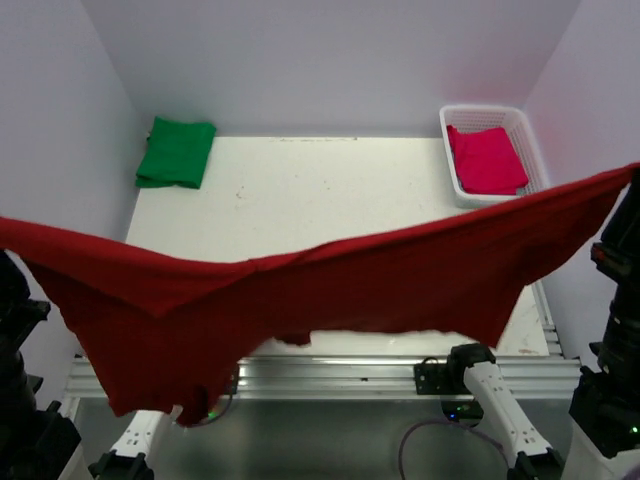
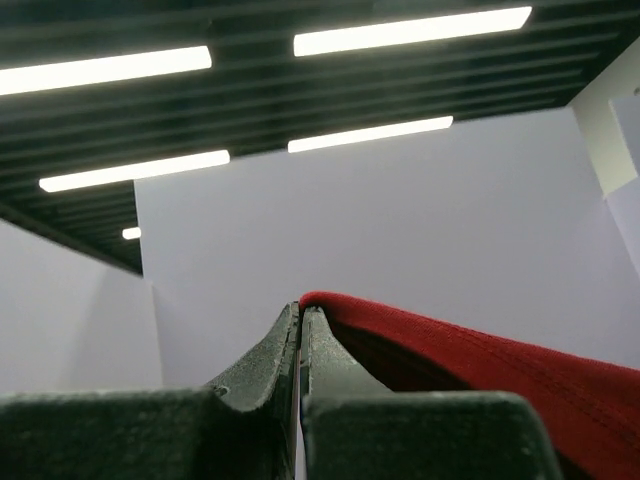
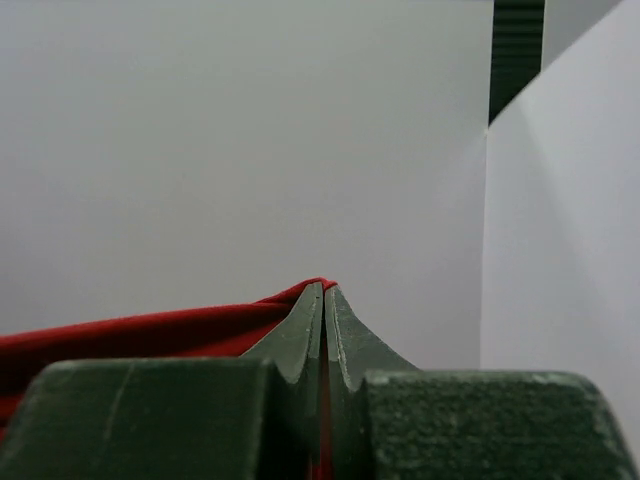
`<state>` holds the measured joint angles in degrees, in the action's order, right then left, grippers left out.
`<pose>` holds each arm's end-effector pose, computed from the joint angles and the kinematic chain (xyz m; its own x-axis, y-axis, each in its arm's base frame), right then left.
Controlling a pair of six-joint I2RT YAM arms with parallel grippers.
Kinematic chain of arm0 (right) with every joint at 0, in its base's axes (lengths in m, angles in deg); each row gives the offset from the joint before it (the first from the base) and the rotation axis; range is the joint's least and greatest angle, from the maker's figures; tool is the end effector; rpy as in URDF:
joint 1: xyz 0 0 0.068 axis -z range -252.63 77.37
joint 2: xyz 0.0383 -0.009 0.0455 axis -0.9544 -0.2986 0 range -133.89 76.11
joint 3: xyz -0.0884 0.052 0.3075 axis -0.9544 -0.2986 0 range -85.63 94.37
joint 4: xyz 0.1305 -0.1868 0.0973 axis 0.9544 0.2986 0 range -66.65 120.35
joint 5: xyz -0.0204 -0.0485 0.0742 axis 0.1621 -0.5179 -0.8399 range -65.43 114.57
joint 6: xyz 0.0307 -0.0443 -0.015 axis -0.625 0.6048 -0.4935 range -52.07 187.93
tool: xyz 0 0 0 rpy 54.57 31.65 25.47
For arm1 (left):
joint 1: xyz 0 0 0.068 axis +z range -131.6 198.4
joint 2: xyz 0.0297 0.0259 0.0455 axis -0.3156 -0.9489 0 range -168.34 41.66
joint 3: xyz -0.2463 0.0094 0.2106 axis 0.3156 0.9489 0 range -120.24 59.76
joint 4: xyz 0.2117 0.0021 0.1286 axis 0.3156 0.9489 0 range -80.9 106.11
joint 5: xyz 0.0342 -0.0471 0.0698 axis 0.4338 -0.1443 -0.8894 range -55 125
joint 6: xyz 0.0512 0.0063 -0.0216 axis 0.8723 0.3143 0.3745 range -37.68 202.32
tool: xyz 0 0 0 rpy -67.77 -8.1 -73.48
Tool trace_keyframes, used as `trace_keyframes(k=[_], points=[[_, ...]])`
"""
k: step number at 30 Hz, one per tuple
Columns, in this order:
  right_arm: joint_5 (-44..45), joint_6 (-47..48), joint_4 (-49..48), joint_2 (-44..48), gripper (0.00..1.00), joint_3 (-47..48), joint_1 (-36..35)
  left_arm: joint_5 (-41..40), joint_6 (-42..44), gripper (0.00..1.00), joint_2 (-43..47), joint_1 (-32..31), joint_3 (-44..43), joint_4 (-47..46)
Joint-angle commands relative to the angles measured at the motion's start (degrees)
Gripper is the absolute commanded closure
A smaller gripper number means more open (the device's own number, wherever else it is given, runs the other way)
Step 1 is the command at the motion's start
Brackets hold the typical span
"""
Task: Fold and stack the t-shirts
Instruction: Flatten out the tshirt
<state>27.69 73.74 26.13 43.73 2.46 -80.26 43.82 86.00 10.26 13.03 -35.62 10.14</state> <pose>-0.0983 -0.0154 0.5971 0.7968 0.0049 -0.6042 -0.0197 0.9996 -0.0179 -0.1522 0.0084 0.6116 0.8953 -0.0203 -0.4451 0.1046 0.9806 0.1656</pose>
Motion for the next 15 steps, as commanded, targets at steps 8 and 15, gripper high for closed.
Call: trace_keyframes(k=[8,15], points=[[16.56,-10.90,11.10,-23.49,1.00,-22.78,0.87,-18.04,-1.75,1.00,-14.73,0.62,35.66,-3.47],[18.34,-16.25,8.73,-50.74,1.00,-19.20,0.87,-22.00,-4.81,1.00,-35.97,1.50,45.62,-12.37]])
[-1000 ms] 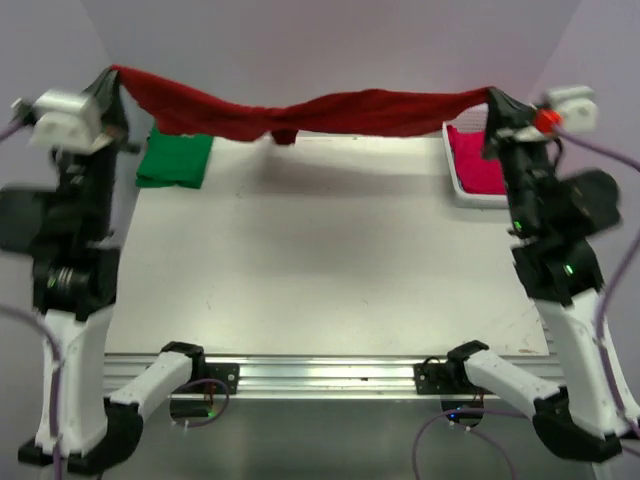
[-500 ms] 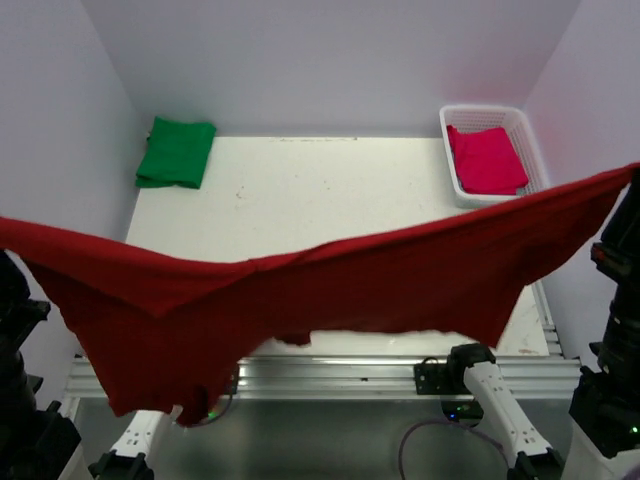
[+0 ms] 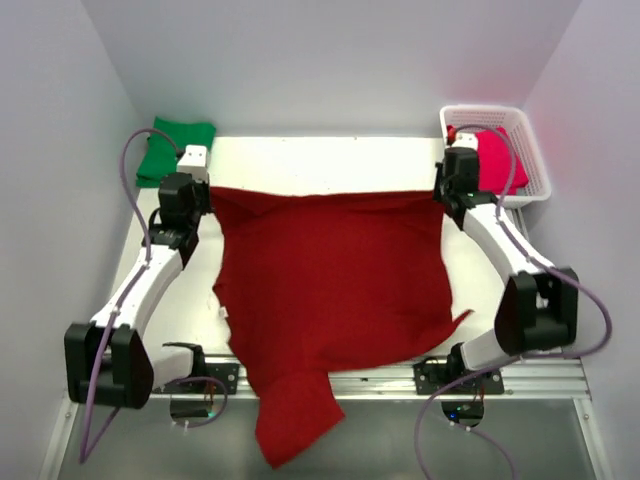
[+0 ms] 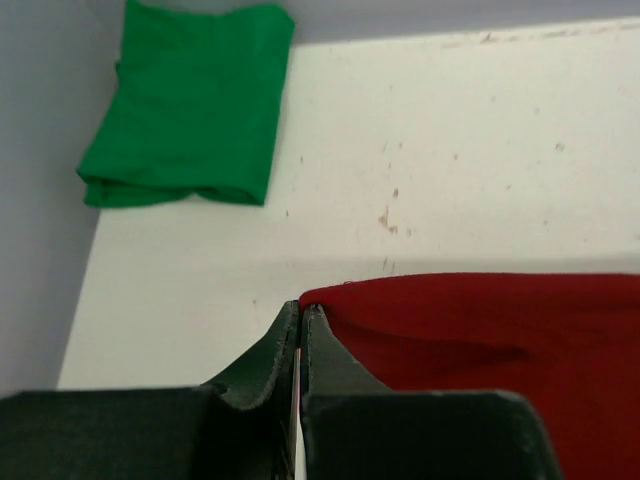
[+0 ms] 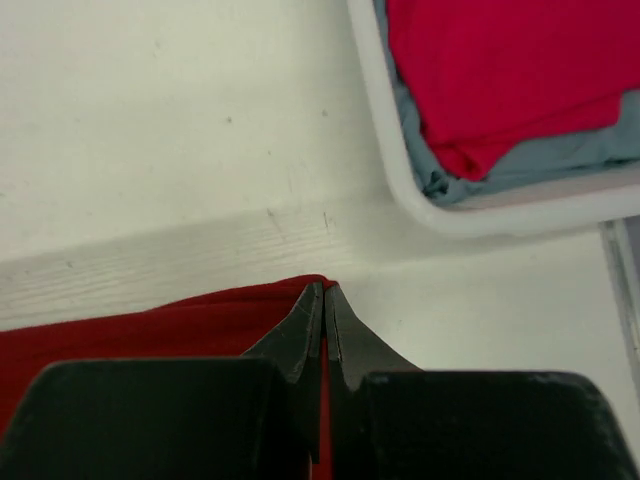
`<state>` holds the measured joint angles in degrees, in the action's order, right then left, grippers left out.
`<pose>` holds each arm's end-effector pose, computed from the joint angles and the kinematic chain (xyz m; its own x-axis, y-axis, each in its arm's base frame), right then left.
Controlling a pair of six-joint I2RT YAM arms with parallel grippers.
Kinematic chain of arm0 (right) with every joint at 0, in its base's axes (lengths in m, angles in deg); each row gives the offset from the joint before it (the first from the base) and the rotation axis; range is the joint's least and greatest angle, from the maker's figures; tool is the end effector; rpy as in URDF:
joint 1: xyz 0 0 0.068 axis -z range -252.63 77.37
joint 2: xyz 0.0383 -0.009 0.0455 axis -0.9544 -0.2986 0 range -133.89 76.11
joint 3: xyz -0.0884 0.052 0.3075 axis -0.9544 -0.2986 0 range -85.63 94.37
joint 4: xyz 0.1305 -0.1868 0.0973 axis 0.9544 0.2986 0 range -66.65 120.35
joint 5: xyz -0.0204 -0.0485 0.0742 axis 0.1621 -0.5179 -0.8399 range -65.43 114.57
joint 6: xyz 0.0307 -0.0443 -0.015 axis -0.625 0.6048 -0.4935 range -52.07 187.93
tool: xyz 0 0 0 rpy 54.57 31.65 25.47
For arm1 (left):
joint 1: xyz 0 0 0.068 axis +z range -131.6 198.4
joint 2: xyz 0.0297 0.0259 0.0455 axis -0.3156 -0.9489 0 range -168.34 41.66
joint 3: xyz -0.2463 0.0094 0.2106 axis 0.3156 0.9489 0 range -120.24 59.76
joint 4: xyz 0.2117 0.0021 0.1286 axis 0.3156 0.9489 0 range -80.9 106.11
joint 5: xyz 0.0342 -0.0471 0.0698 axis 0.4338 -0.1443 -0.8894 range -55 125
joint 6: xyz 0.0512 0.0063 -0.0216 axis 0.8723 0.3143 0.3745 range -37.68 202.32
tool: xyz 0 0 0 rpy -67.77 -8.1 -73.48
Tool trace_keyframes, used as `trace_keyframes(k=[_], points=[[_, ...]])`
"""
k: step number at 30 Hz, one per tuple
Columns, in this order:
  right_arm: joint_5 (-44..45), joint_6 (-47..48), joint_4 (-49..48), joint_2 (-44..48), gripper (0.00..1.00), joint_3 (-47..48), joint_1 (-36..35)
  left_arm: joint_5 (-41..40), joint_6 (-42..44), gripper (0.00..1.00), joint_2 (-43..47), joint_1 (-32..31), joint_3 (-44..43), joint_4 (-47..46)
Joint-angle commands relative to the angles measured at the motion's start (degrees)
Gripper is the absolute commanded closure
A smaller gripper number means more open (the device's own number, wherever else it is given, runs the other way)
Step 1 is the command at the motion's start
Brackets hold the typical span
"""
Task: Fold and stack the t-shirts
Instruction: Flatten out the tshirt
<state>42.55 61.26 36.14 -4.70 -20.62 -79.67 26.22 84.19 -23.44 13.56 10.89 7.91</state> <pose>0.3038 0.0254 0.3682 -0.4541 0.0553 -0.8892 0.2065 0.9774 -0.0446 0.2324 -0.0137 0.3650 -0.2604 0.0545 -0.9640 -0.0550 0.9959 0.0712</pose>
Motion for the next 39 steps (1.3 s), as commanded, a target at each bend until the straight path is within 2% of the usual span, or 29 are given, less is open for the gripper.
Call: trace_keyframes(k=[1,6,11,19,22,28,32,39], points=[[3.29,-4.04,-2.07,-6.94,1.00,4.68,0.28,-4.41,-3.01,1.00,-4.31,1.50,-0.62,-12.32],[1.10,-3.00,-7.78,-18.39,1.00,8.54,0.28,-4.06,-3.80,1.00,-18.09,3.87,-4.13,-15.07],[-0.13,-2.99,-9.54,-27.97,1.00,17.42,0.37,-2.65,-4.77,1.00,-27.25,4.75,-10.53,-17.09],[-0.84,-1.59,-6.56,-39.32,1.00,37.26,-0.07,-0.10,-5.03,1.00,-36.32,7.39,-20.47,-17.53],[-0.75,-0.53,-6.29,-40.73,1.00,41.07,-0.16,0.86,-5.47,1.00,-38.43,7.92,-23.03,-17.88],[-0.14,2.89,-11.56,-38.54,1.00,40.72,-0.25,2.27,-5.21,1.00,-39.40,8.09,-27.33,-18.15],[-0.66,4.74,-10.26,-40.37,1.00,44.66,-0.25,3.67,-5.47,1.00,-42.03,8.36,-32.43,-15.77],[-1.80,4.66,-8.40,-43.20,1.00,46.26,-0.42,4.56,-6.09,1.00,-43.09,8.27,-31.91,-15.60]])
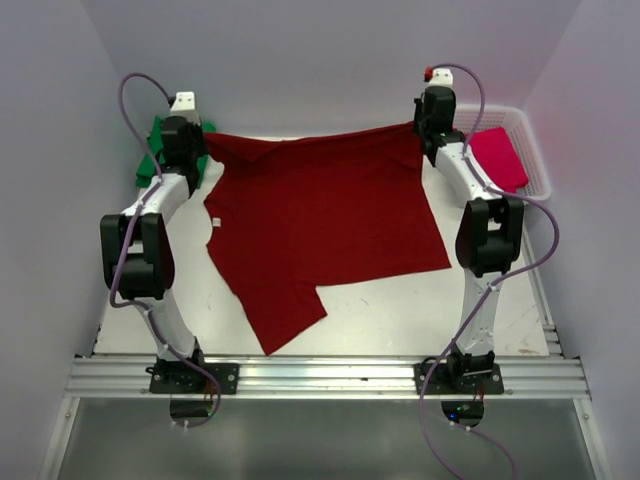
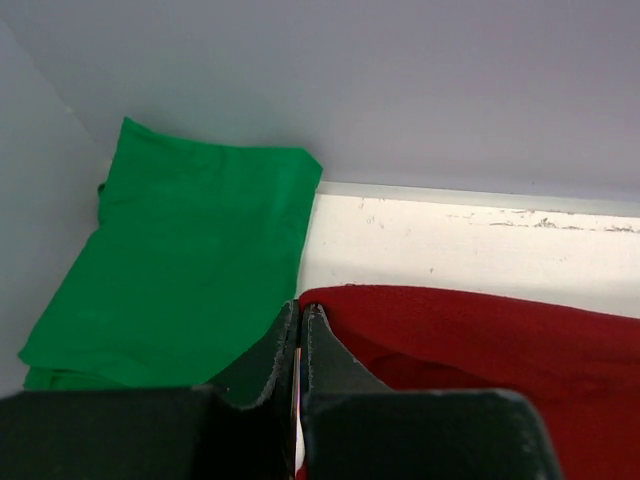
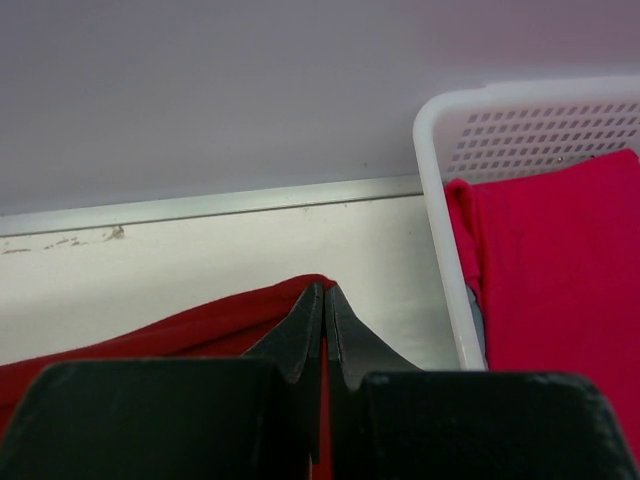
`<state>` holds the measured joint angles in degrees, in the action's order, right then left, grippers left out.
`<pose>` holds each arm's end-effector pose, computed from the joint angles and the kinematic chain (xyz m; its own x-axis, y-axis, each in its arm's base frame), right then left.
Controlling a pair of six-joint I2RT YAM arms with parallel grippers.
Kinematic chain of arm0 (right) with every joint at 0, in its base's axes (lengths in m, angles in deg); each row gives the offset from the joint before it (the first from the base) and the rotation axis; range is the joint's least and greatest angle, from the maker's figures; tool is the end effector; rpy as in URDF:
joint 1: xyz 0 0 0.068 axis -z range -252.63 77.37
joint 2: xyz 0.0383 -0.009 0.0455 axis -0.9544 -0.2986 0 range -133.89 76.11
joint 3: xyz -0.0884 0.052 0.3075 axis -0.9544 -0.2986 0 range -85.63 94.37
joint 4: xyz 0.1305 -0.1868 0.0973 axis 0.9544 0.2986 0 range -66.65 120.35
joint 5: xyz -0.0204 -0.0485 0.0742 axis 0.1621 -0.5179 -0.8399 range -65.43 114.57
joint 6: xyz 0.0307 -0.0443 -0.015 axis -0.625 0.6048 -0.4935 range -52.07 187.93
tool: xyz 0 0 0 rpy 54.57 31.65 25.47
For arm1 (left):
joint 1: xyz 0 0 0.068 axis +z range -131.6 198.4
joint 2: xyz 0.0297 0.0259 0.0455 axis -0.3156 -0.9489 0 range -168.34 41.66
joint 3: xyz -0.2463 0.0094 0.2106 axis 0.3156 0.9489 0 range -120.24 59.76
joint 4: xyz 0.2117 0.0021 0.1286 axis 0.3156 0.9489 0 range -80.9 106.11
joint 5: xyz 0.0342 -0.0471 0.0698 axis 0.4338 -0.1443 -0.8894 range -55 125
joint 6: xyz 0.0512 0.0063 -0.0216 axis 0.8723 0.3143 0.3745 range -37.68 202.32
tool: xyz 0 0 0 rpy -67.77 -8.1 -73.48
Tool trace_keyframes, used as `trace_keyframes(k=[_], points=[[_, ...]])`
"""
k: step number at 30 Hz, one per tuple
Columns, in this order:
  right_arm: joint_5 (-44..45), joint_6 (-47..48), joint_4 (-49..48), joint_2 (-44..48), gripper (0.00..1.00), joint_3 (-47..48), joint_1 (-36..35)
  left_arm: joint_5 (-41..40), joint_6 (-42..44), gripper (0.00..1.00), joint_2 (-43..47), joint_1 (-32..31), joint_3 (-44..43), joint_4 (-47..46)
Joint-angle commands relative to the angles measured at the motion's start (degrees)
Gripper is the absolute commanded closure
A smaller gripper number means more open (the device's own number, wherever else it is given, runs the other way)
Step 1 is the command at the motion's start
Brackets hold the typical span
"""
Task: Fold and stack the t-shirts
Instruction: Flatten out the tshirt, then fold the flattened tshirt in 1/3 of the way
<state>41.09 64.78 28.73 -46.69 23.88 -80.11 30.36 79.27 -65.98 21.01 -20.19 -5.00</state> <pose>0.5317 0.0586 0.3497 -0.3092 0.0126 -0.9509 0.1594 0.9865 -0.0387 0.4565 0.0240 0.3351 -0.2277 -0.0634 -0.9717 -0.1362 0.9901 -0.0327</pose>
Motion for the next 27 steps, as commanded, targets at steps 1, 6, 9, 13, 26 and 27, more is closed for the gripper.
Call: trace_keyframes(k=[1,6,9,13,26,27], points=[[-0.43,1.05,-1.08,-1.21,1.00,1.49,-0.07,0.51,-1.43,1.00,-0.38,0.90,0.21,-2.77],[-0.34,0.70,-1.43,-0.60,1.00,-3.33,-0.34,0.51,-2.40,1.00,2.42,0.82,5.75,-3.64],[-0.17,-0.18,-0.99,-0.16,1.00,-7.01,-0.42,0.16,-3.28,1.00,4.88,0.90,10.32,-4.78],[0.10,-1.32,-1.26,1.16,1.00,-11.77,-0.42,0.16,-4.24,1.00,8.04,0.90,13.93,-3.82],[1.77,-2.38,-2.40,3.71,1.00,-20.22,-0.42,0.43,-6.00,1.00,19.65,0.55,24.39,0.31],[1.94,-2.47,-2.40,3.71,1.00,-20.22,-0.42,0.25,-6.00,1.00,20.27,0.38,25.18,0.40]])
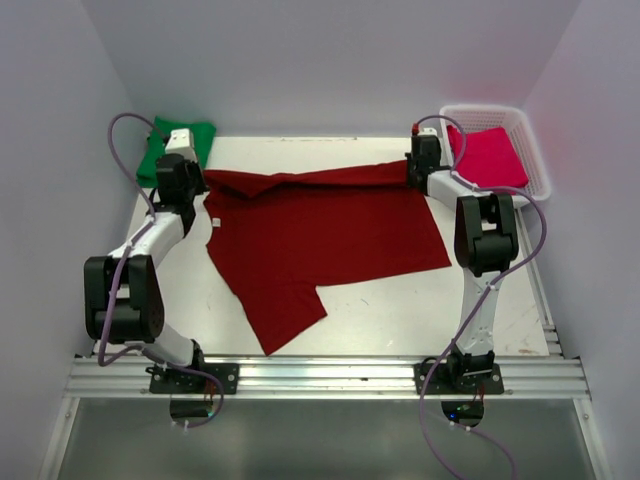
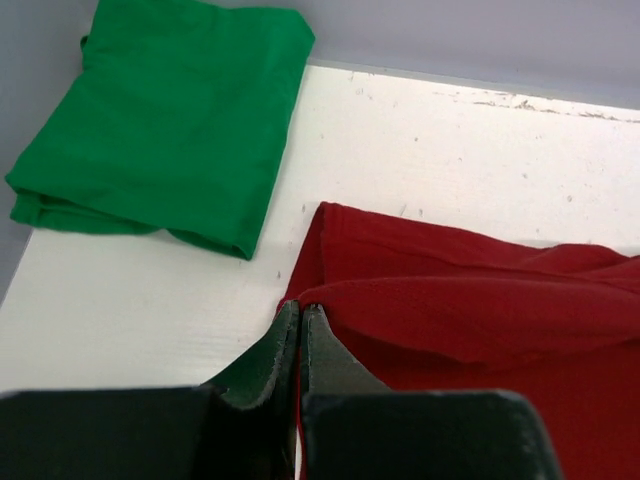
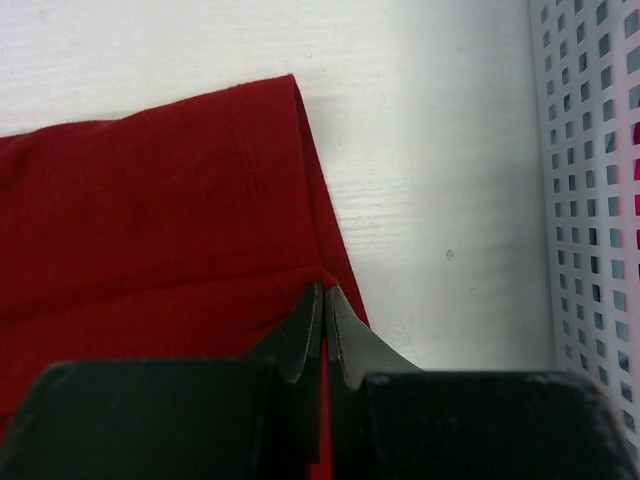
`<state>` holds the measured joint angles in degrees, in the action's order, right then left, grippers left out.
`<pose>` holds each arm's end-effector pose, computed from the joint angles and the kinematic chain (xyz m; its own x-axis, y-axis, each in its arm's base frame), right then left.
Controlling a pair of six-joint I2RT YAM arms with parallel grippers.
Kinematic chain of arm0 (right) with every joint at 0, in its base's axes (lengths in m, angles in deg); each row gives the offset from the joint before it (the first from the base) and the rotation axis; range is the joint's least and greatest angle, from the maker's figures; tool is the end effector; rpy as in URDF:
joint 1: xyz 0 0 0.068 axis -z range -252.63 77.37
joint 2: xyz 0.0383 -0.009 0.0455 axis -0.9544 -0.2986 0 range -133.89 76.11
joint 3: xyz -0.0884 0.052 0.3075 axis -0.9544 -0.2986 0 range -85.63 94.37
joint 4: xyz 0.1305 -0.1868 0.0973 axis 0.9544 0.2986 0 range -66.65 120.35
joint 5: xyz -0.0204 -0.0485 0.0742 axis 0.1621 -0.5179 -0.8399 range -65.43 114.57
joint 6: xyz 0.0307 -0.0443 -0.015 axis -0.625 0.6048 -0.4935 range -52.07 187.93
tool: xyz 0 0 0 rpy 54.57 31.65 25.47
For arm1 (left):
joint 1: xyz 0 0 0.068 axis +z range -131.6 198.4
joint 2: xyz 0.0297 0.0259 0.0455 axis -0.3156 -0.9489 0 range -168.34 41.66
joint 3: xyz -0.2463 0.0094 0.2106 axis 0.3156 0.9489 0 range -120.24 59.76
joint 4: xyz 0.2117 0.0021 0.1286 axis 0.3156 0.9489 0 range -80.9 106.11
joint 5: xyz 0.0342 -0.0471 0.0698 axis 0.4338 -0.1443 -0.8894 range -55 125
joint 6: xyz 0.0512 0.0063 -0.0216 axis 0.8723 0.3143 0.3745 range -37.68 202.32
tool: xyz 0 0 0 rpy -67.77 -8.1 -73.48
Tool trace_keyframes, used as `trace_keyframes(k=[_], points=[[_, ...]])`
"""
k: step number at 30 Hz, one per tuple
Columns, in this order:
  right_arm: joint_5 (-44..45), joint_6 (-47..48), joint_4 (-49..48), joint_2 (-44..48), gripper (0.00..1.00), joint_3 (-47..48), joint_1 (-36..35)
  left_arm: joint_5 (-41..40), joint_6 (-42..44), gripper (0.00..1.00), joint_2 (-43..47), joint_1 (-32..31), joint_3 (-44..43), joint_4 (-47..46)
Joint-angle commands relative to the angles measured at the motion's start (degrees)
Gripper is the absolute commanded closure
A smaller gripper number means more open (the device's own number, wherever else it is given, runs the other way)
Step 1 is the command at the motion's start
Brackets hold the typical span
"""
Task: Fold and stack the t-shirts
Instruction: Fold the flattened tshirt in 1/3 of the way
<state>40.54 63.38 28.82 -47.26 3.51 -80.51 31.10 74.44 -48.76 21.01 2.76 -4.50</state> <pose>0.5007 0.0585 0.2271 -0.6247 -0.0094 -0.7808 0.1278 0.9852 -0.1141 0.3529 0.0188 0.3154 -0.3204 -0.1514 -0.9351 -0.1547 0.9823 -0.1061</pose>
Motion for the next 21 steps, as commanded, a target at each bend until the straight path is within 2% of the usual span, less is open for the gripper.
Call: trace_keyframes(k=[1,21], points=[[2.75,-1.24,-2.40,4.19,1.00,0.15,0.06,-0.58,-1.17,1.00,3.92,0.29,3.72,-0.19],[4.16,-1.95,-2.93,4.98,1.00,-2.48,-0.03,-2.34,-3.28,1.00,5.16,-3.58,5.22,4.90]])
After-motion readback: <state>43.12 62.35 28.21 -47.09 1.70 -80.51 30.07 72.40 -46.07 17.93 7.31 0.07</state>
